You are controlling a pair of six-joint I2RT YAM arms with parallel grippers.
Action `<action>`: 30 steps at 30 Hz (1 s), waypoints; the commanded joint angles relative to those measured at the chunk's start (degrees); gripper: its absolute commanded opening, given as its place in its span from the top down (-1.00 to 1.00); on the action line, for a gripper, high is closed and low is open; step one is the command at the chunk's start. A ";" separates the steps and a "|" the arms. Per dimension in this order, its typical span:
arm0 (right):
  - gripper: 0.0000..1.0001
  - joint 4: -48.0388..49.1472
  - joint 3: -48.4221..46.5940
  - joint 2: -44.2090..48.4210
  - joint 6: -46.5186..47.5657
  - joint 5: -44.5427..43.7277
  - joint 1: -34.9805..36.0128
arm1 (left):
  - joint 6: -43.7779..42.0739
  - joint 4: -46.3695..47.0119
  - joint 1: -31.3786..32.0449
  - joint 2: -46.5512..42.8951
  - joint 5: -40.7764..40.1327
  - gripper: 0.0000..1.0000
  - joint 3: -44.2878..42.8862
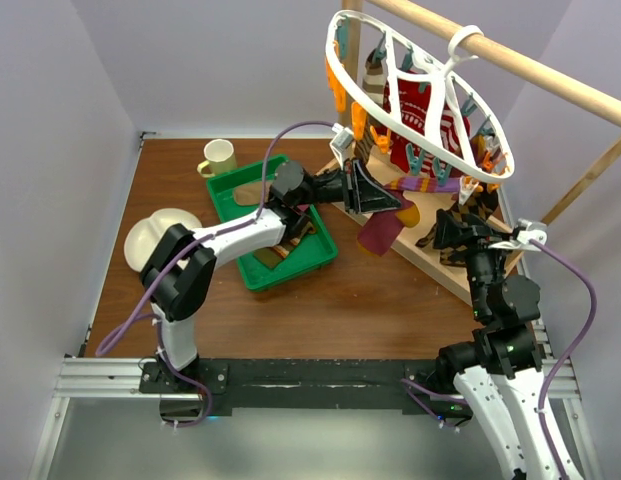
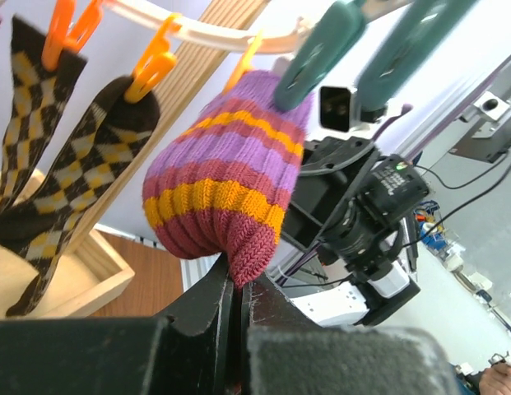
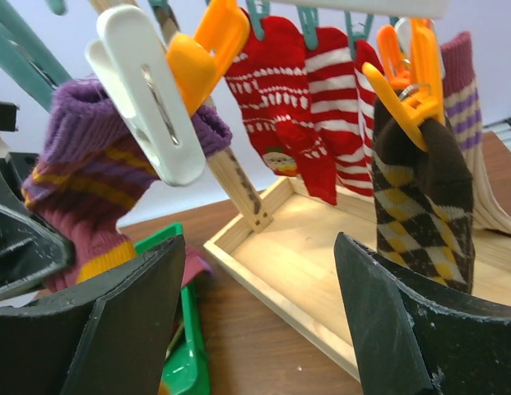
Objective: Remove the socks clipped to the hanger
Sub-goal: Remove the sock from the hanger.
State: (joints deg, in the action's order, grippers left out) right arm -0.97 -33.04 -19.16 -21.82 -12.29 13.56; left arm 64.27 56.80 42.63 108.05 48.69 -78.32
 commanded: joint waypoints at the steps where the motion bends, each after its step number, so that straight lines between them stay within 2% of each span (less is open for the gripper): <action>1: -0.53 5.89 0.08 -0.35 -0.15 2.97 0.06 | 2.61 3.58 -1.41 -4.16 0.01 1.00 0.01; 7: -0.42 3.53 -0.18 -0.53 -0.24 -1.14 -0.03 | 3.32 3.50 -1.85 -4.87 -0.26 1.00 0.80; 11: -0.30 -0.33 -2.90 -0.44 0.64 -7.89 -0.03 | 3.58 3.50 -1.94 -4.43 0.00 1.00 1.07; 16: -0.22 -2.10 -7.30 -2.20 1.79 -11.17 0.06 | 4.11 3.94 -1.85 -3.64 -0.08 1.00 1.42; 22: -0.39 0.18 -11.25 -2.55 3.63 -6.61 0.06 | 4.28 4.11 -1.94 -3.20 0.18 1.00 1.33; 30: -0.39 -4.30 -14.25 -3.34 3.98 -2.39 -0.03 | 4.28 4.03 -1.94 -2.85 0.01 1.00 1.16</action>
State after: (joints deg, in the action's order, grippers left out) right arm -3.66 -44.93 -21.96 -18.96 -17.96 13.58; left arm 67.11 58.81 41.04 105.62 48.64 -76.95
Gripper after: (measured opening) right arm 0.691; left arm 0.043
